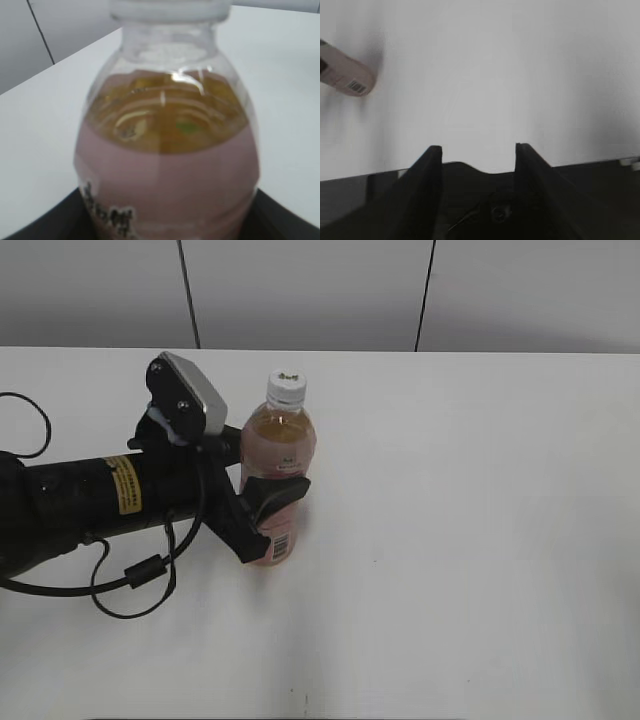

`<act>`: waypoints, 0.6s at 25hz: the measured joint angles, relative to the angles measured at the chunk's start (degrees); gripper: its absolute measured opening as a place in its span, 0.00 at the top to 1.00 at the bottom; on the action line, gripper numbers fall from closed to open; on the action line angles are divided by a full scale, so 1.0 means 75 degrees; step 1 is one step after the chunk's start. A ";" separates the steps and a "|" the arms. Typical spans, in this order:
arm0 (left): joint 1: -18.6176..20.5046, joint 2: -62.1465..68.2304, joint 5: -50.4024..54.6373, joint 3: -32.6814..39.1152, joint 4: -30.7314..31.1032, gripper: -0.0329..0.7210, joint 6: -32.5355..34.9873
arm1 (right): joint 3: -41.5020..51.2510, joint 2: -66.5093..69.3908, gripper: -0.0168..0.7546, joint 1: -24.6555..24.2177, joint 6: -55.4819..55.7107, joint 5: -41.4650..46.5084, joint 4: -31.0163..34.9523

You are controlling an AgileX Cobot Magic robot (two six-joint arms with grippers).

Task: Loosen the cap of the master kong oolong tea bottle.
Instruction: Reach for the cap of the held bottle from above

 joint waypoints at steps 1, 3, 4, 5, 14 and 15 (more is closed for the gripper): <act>0.0000 -0.0007 0.0015 0.0000 0.0035 0.41 0.0000 | -0.0129 0.0325 0.52 0.0000 0.0000 0.0000 0.0286; 0.0000 -0.0023 0.0040 0.0000 0.0062 0.41 0.0000 | -0.0411 0.1061 0.52 0.0000 -0.0045 0.0000 0.0816; 0.0000 -0.0029 0.0057 0.0000 0.0062 0.41 0.0000 | -0.0585 0.1402 0.52 0.0000 -0.0091 0.0000 0.1103; 0.0000 -0.0029 0.0057 0.0000 0.0062 0.41 0.0000 | -0.0759 0.1671 0.52 0.0000 -0.0124 0.0000 0.1383; 0.0000 -0.0038 0.0057 0.0000 0.0065 0.41 0.0000 | -0.2174 0.3720 0.52 -0.0006 -0.0347 0.0174 0.3231; 0.0000 -0.0038 0.0057 0.0000 0.0071 0.41 0.0000 | -0.2252 0.3808 0.52 -0.0006 -0.0347 0.0195 0.3365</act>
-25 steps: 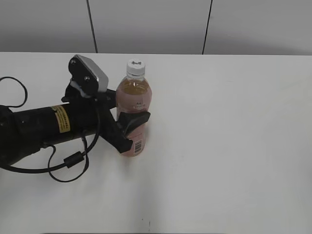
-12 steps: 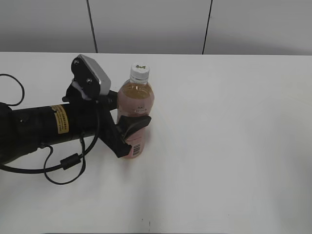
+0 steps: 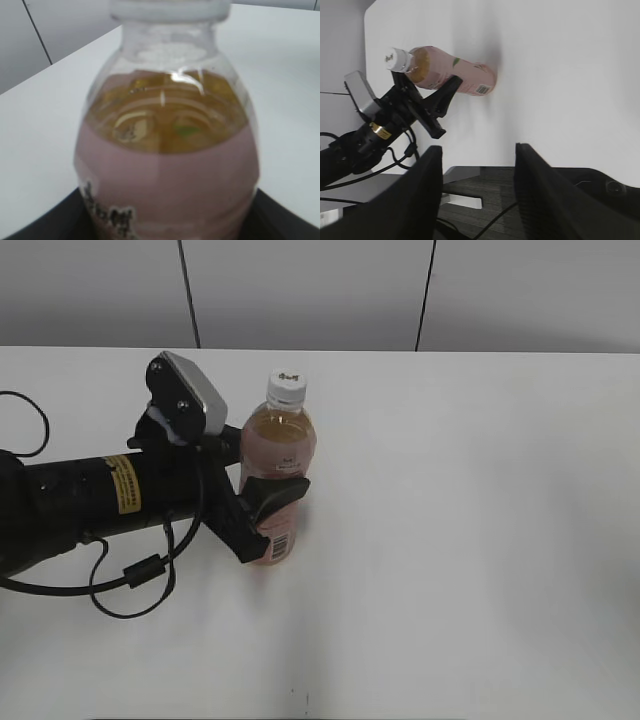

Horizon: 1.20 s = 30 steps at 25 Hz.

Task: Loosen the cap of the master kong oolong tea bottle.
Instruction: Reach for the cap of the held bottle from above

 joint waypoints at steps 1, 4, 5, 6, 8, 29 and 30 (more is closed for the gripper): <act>0.0000 0.0000 0.0000 0.0000 0.0000 0.41 0.0000 | -0.0074 0.0078 0.52 0.0000 0.0000 0.0037 0.0106; 0.0000 0.0000 0.0007 0.0000 0.0000 0.41 0.0000 | -0.0170 0.0233 0.52 0.0000 0.0000 0.0080 0.0397; 0.0000 0.0000 0.0007 0.0000 0.0000 0.41 0.0000 | -0.0177 0.0266 0.52 0.0000 0.0000 0.0090 0.0431; 0.0000 0.0000 0.0007 0.0000 0.0002 0.41 0.0000 | -0.0177 0.0295 0.52 0.0000 0.0000 0.0090 0.0462; 0.0000 0.0000 0.0000 0.0000 0.0002 0.41 0.0000 | -0.0177 0.0318 0.52 0.0000 0.0000 0.0090 0.0468; 0.0000 0.0000 0.0006 0.0000 0.0002 0.41 0.0000 | -0.0177 0.0318 0.53 0.0000 -0.0006 0.0295 0.0482; 0.0000 0.0000 0.0006 0.0000 0.0002 0.41 0.0000 | -0.0177 0.0318 0.53 0.0000 -0.0006 0.0304 0.0482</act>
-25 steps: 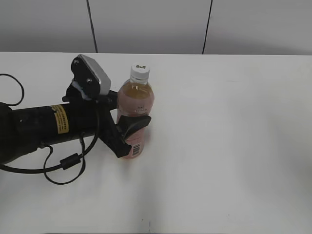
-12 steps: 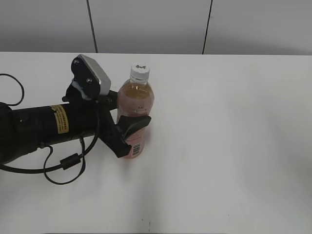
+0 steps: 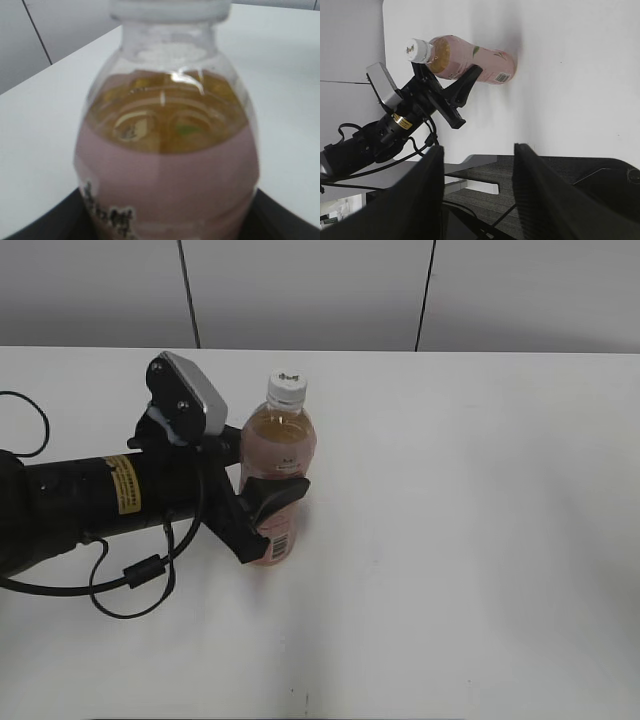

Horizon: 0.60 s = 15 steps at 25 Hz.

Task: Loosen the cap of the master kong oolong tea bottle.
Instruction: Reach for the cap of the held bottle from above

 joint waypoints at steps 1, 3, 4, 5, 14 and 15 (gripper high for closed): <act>0.0000 0.0000 0.0000 0.0000 0.0000 0.42 0.0000 | 0.0000 0.0000 0.53 0.0000 0.0000 0.0008 0.0000; 0.0000 0.0000 0.0000 0.0000 0.0000 0.42 0.0000 | 0.0000 0.0000 0.53 0.0000 -0.0008 0.0016 0.0000; 0.0000 0.0000 0.0000 0.0000 0.0000 0.42 0.0000 | 0.0000 0.0000 0.53 0.0000 -0.0016 0.0016 0.0000; 0.0000 0.0000 0.0000 0.0000 0.0000 0.42 0.0000 | 0.0000 0.0000 0.53 0.0000 -0.0022 0.0016 0.0000; 0.0000 0.0000 0.0000 0.0000 0.0006 0.42 0.0000 | 0.0000 0.0000 0.53 0.0000 -0.0059 0.0025 0.0000; 0.0000 0.0000 0.0000 0.0000 0.0006 0.42 0.0000 | 0.0000 0.0000 0.53 0.0000 -0.0059 0.0025 0.0000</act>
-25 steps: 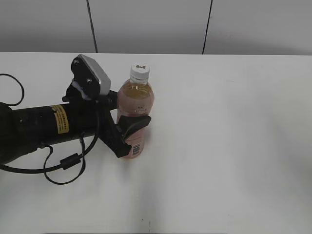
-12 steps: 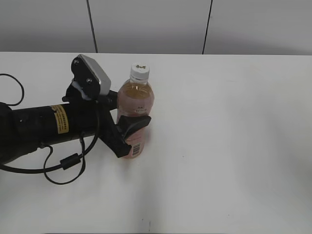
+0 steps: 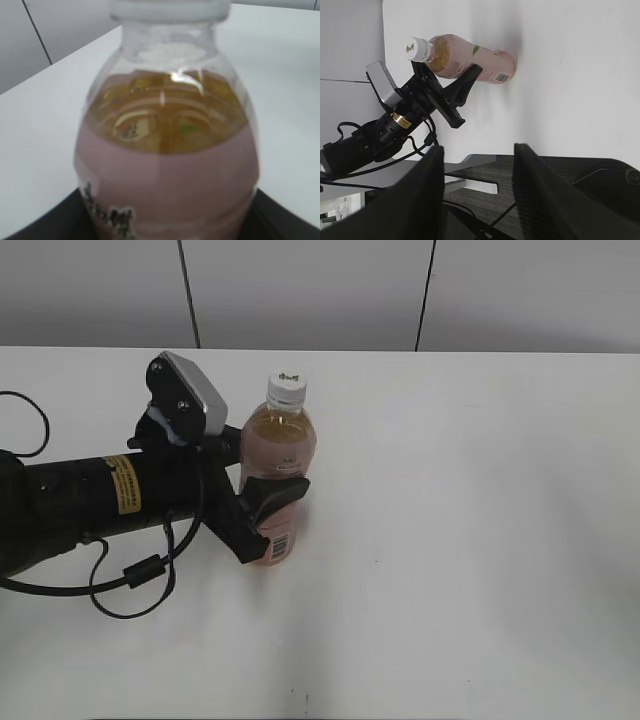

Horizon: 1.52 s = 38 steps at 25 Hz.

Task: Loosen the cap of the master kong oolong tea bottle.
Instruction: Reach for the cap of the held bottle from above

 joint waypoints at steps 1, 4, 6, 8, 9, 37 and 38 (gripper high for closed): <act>0.0000 0.0000 0.0000 0.0000 0.0000 0.42 0.0000 | 0.0000 0.0000 0.53 0.0000 0.0000 0.0000 0.0000; 0.0000 0.0000 0.0000 0.0000 0.0000 0.42 0.0000 | 0.0000 0.0000 0.53 0.0000 -0.0007 0.0000 0.0000; 0.0000 0.0000 0.0000 0.0000 0.0000 0.42 0.0000 | 0.0000 0.0000 0.53 0.0000 -0.0110 0.0018 0.0000; 0.0000 0.0000 0.0000 0.0000 0.0000 0.42 0.0000 | 0.0000 0.0000 0.53 0.0000 -0.0187 0.0082 0.0000; 0.0000 0.0000 0.0000 0.0000 0.0000 0.42 0.0000 | 0.0000 0.0000 0.53 0.0000 -0.0215 0.0099 0.0000; 0.0000 0.0000 -0.0005 0.0000 0.0000 0.42 0.0000 | -0.2285 0.3349 0.54 0.4081 0.1665 -0.1595 -0.0695; 0.0000 0.0000 -0.0005 0.0000 0.0000 0.42 0.0000 | -0.2542 0.3507 0.54 0.4090 0.1911 -0.1577 -0.0888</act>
